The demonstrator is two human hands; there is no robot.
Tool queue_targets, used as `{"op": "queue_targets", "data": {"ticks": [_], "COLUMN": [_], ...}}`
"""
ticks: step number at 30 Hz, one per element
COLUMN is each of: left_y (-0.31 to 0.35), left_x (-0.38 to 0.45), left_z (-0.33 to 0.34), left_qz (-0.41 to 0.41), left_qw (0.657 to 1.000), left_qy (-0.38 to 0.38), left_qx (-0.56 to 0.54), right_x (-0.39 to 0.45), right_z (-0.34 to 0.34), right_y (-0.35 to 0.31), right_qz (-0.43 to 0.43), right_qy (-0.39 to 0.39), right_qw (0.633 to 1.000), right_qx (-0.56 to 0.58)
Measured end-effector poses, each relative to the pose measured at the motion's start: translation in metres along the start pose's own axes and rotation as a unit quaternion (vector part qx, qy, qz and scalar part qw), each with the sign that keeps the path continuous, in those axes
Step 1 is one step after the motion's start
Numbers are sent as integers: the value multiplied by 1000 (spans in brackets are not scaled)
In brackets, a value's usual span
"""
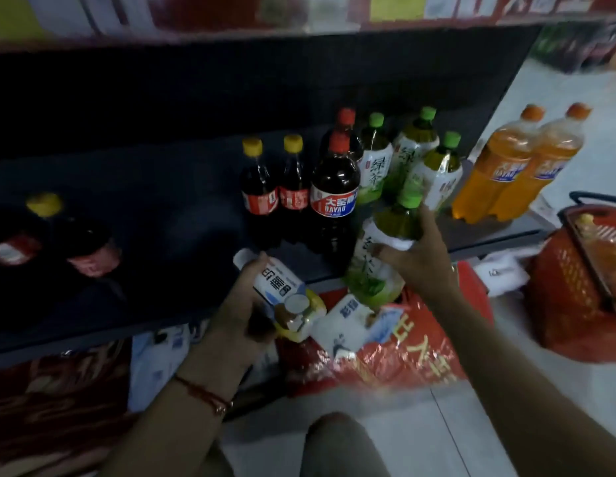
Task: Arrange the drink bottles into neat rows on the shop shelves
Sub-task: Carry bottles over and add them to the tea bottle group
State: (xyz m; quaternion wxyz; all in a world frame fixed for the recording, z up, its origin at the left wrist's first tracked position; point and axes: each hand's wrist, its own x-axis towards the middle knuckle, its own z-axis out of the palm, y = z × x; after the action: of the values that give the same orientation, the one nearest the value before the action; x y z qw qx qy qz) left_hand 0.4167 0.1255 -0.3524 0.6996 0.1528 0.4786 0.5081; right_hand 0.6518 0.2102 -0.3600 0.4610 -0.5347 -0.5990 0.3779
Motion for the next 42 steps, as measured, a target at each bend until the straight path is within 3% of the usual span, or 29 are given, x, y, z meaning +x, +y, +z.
{"op": "queue_targets", "data": {"ticks": [4,9,12,19,21,24,29,34,38,42], "left_y": [30,85,118,192,211,252,336,438,495,506], "left_x": [-77,-195,-250,-308,-316,-331,-339,-310,-241,-155], "left_z": [34,89,115,143,148,160,168,163,161,148], "left_qz": [-46,-54,-25,99,151,223,312,434,432,340], "left_qw": [994,985,982,984,983,961,903,837,811,767], "left_qy": [94,153,174,118,98,155,222,210,174,93], "left_qx": [-23,-54,-73,-84,-46,49,197,258,354,536], "right_x": [-66,-116,-127,-113,-103,-85,-51,-24,-7,2], "right_z": [-31,-93,-124,-148,-142,-126,-97,-67,-48,-38], "right_y": [-72,-201,-269,-372,-387,-404,-424,-442,-450,-451], "right_qz": [171,227,215,124,105,84,82,71,71,72], "right_qy": [-34,-97,-110,-148,-157,-156,-151,-152,-130,-110], "right_qw": [980,955,949,965,968,972,976,976,979,984], "right_qx": [94,166,203,174,167,153,137,138,139,117]}}
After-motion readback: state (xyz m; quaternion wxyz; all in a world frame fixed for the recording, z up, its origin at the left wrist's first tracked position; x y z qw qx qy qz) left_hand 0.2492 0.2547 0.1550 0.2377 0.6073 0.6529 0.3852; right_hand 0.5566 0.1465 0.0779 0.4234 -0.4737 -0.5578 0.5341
